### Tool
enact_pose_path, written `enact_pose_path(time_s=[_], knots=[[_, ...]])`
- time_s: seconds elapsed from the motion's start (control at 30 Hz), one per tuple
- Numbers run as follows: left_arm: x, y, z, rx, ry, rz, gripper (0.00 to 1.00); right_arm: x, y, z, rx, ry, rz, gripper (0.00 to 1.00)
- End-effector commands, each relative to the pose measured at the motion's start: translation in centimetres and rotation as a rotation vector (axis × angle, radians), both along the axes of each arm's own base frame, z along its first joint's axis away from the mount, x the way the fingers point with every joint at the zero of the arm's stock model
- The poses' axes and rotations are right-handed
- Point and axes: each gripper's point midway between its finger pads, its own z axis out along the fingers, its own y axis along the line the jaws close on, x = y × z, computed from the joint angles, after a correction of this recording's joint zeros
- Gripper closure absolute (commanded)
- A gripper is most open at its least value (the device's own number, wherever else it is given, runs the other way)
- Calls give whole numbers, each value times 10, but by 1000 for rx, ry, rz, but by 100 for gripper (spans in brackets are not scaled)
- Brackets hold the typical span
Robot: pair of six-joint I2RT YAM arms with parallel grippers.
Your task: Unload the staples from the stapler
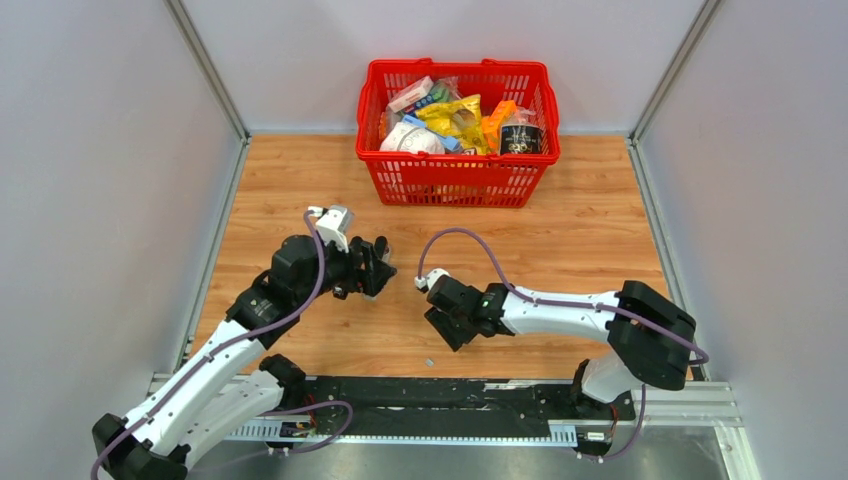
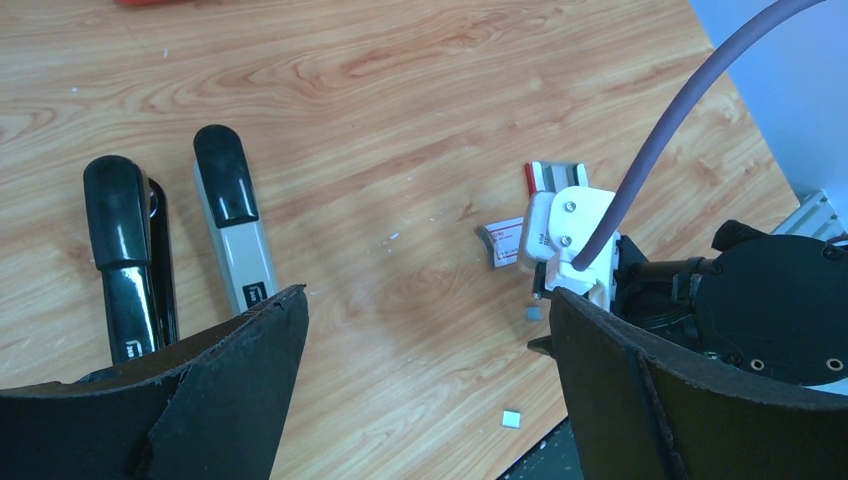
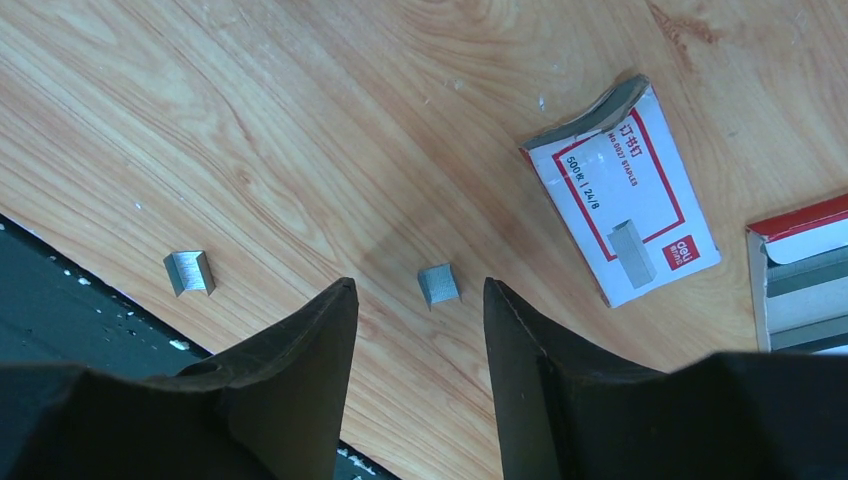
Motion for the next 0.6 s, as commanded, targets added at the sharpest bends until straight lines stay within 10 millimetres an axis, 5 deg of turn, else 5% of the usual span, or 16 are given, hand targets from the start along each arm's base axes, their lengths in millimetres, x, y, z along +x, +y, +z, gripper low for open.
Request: enact_pose_path(time_s=[0.0,0.57], knots=[[0,2,7,-14,-22,12,3,4,6,-2,19,-21,5,49],[-1,2,5,-14,-18,11,3,3,-1,-12,-15,-16,-20,56]])
